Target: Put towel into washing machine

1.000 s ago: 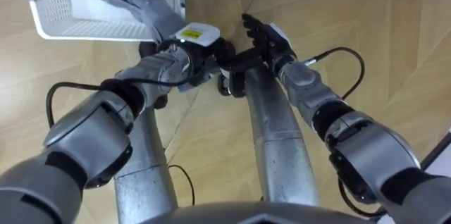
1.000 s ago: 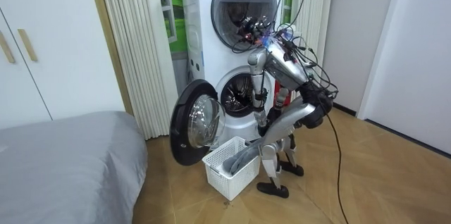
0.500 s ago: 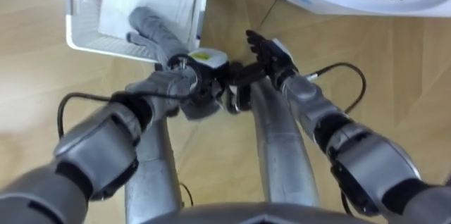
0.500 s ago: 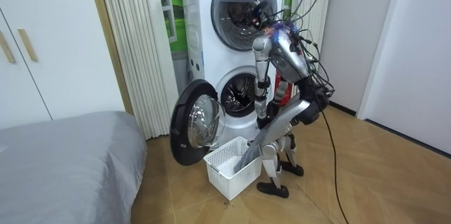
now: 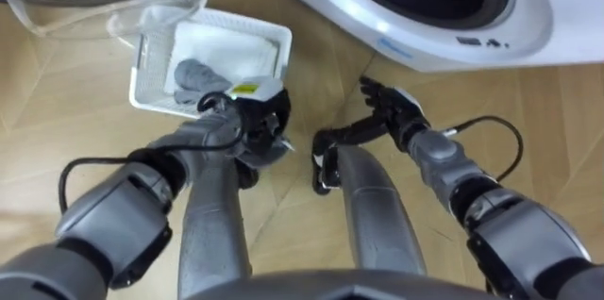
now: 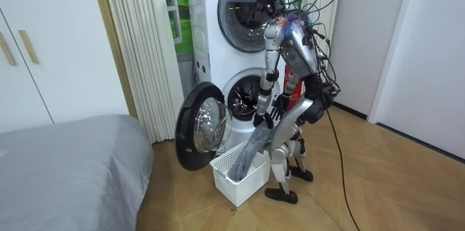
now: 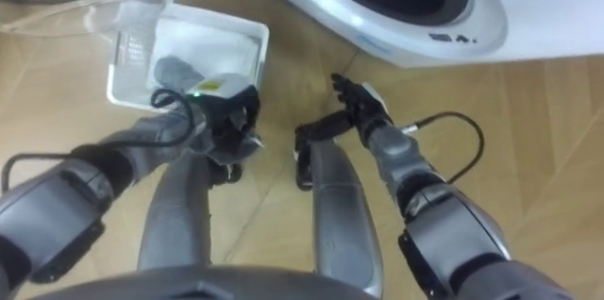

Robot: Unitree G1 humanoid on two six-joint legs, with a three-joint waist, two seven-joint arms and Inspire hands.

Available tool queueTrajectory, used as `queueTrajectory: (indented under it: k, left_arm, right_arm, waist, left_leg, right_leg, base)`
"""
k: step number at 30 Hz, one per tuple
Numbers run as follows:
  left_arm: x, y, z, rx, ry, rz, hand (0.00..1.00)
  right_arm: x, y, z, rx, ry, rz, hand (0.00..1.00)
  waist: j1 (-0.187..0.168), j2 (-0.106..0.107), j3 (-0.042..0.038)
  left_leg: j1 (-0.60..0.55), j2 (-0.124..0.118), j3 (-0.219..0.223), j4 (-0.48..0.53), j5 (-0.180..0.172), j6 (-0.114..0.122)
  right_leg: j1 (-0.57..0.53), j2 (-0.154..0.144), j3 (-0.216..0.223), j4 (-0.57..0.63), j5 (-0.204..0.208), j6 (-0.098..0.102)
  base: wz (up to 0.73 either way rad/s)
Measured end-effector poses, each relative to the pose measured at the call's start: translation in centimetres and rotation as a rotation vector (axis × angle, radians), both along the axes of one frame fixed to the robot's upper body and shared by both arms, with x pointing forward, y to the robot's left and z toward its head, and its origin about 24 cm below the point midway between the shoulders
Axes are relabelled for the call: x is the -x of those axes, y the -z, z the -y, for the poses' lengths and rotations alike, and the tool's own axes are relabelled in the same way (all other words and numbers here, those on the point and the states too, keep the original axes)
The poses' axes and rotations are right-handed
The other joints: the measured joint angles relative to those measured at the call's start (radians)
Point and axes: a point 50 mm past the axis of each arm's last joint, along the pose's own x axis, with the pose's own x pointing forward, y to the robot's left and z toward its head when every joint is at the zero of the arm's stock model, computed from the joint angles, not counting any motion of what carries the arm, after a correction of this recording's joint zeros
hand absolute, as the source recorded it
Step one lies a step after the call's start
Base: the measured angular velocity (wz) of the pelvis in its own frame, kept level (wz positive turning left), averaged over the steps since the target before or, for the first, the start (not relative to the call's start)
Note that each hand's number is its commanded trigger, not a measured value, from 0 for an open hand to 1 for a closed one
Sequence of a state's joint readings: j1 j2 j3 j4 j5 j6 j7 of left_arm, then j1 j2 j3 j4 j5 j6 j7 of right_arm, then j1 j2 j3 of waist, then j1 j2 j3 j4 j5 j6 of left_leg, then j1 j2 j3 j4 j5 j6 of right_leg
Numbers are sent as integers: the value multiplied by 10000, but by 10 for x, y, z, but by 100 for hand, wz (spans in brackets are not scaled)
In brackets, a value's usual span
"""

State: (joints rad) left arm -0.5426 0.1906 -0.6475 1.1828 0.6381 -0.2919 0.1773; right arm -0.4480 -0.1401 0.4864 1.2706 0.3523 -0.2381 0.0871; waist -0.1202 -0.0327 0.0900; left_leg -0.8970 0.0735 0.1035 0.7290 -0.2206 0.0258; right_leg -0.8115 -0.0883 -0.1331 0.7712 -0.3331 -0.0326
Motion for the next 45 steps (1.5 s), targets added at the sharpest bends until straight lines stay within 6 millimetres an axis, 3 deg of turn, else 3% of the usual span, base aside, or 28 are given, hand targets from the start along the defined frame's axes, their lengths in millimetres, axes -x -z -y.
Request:
queueTrajectory:
  k: [6, 13, 19, 26, 34, 37, 40, 41, 43, 44, 45]
  left_arm:
    - [-13, -20, 5, 1027, -580, 1458, 100]
    - [-19, -35, 21, 3345, -1409, 1663, 100]
    - [-18, -35, 29, 6437, -2601, -165, 100]
    - [1, -25, 46, 9715, -2545, -3232, 100]
    - [4, -37, 60, 12730, -2273, -4854, 100]
    - [9, -42, 69, 13996, -2021, -5600, 100]
    - [11, -41, 70, 14615, -2191, -6073, 100]
    - [12, -40, 71, 14905, -2331, -6263, 100]
    - [13, -40, 74, 15424, -2454, -6596, 100]
    - [13, -40, 76, 15709, -2491, -6763, 100]
    - [13, -40, 76, 15925, -2507, -6869, 100]
  right_arm:
    - [-4, -5, 5, 94, 42, 295, 0]
    - [-7, -8, -1, -84, -177, 534, 0]
    - [-3, -6, -6, -162, -345, 437, 0]
    - [5, 1, -15, -492, -372, 197, 0]
    - [14, 8, -20, -727, -288, -200, 0]
    - [18, 11, -21, -857, -227, -305, 0]
    - [20, 12, -19, -1021, 12, -323, 0]
    - [20, 12, -18, -1051, 49, -348, 0]
    - [22, 13, -19, -1082, 38, -408, 0]
    - [23, 14, -20, -1110, 44, -444, 1]
    - [24, 15, -22, -1136, 7, -466, 14]
  waist:
    - [342, 155, 16]
    - [350, 154, 16]
    - [148, 132, 17]
    - [152, 17, -47]
    - [177, -96, -168]
    - [263, -102, -345]
    - [293, -99, -383]
    - [328, -57, -450]
    - [360, -51, -456]
    - [403, -46, -459]
    - [405, -52, -464]
  left_leg:
    - [276, -13, -13, -148, 10, -3]
    - [282, -10, 0, -37, 11, 1]
    - [278, -19, 9, -40, 32, 35]
    - [279, 3, -2, -20, 33, 34]
    - [283, 2, -349, 166, 41, 48]
    - [317, -2, -321, 40, 71, 94]
    - [546, 17, -278, -44, 107, 76]
    - [567, 23, -318, -79, 127, 49]
    - [684, -3, -388, -228, 215, 16]
    - [747, -17, -436, -323, 278, -11]
    - [787, -29, -502, -421, 341, -46]
  right_leg:
    - [309, -22, -63, -85, -4, 13]
    - [357, -147, -174, -58, -10, 20]
    - [394, -173, -211, -99, -43, 33]
    - [410, -157, -224, -88, -42, 30]
    - [768, -135, -629, -185, -43, 26]
    - [797, -69, -609, -223, -12, 54]
    - [1032, -18, -596, -321, 22, 57]
    - [1093, 13, -644, -393, 45, 35]
    - [1216, 16, -697, -483, 69, 12]
    - [1288, 29, -734, -565, 83, -13]
    - [1360, 26, -828, -642, 112, -50]
  base:
    - [2]
    - [3]
    - [2]
    - [0]
    - [10]
    - [2]
    - [0]
    - [6]
    - [12]
    - [16]
    - [15]
